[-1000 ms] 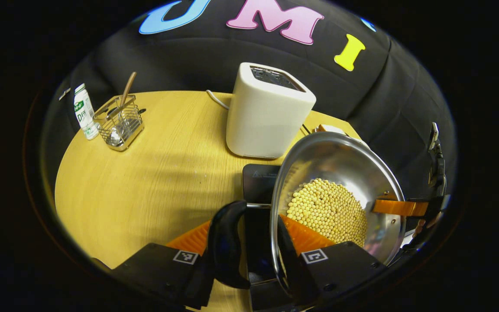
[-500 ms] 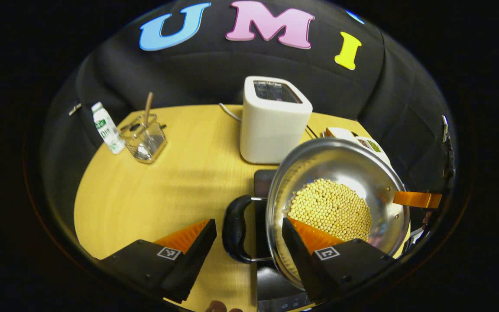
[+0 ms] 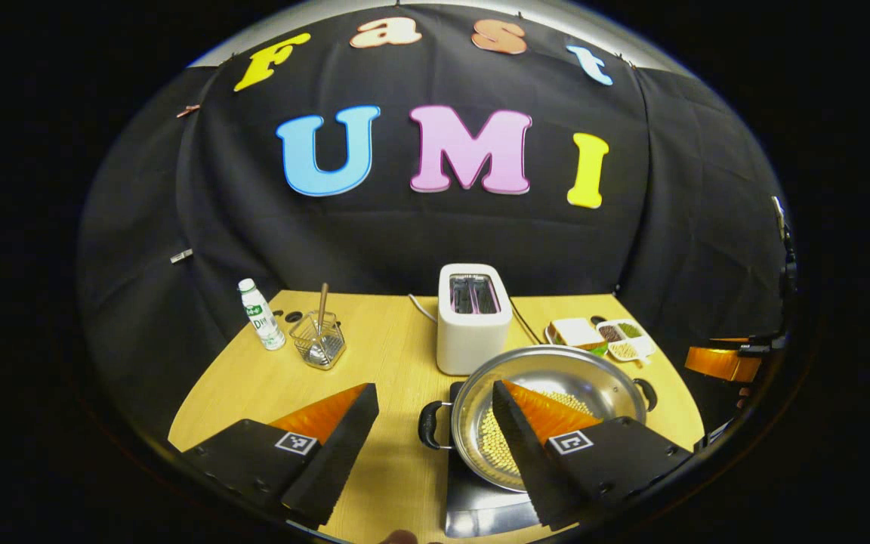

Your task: First push the handle of the pot to place it horizontally, then grasp the pot with both hands and set it on the induction cooktop.

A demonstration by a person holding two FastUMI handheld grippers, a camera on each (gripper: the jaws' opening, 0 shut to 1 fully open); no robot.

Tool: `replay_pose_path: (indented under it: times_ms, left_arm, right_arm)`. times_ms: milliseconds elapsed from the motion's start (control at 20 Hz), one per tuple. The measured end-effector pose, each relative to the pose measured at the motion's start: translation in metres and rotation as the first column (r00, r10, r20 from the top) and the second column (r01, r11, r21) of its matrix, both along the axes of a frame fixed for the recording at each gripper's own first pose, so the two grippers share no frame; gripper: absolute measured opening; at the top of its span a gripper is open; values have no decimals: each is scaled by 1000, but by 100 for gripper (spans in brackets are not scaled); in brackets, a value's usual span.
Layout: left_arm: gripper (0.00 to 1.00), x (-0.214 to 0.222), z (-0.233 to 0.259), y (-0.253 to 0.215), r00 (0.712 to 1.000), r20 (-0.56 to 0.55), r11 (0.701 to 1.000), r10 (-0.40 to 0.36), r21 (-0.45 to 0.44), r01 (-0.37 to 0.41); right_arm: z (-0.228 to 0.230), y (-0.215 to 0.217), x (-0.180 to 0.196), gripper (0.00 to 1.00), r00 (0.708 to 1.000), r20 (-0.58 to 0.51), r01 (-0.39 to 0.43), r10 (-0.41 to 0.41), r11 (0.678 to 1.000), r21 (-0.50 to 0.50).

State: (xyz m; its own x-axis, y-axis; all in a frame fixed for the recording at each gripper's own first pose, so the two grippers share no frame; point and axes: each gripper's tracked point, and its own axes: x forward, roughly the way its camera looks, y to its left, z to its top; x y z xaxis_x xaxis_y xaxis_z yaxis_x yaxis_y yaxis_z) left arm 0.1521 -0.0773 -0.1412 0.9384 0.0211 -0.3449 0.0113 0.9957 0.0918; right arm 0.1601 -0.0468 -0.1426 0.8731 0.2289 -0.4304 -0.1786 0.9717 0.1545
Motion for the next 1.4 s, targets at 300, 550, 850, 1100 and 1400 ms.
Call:
replay_pose_path:
  times_ms: [300,550,850,1100,1400]
  left_arm:
    - [95,-59,100,16,969,247,1000,-29,6,28]
    - [95,-123,124,38,937,348,1000,-13,27,4]
    - [93,-183,116,60,928,371,1000,-14,10,11]
    - [93,-210,95,94,934,357,999,23,-46,-7]
    - [95,-236,97,109,923,379,997,69,-42,-58]
  right_arm:
    - [106,-8,-55,99,955,271,117,-119,993,25]
    - [140,2,-108,98,912,383,143,-146,989,37]
    - [151,5,-169,98,881,445,169,-163,985,28]
    - [154,-10,-196,98,852,477,223,-216,974,44]
    - [143,-26,-213,98,838,492,271,-237,962,3]
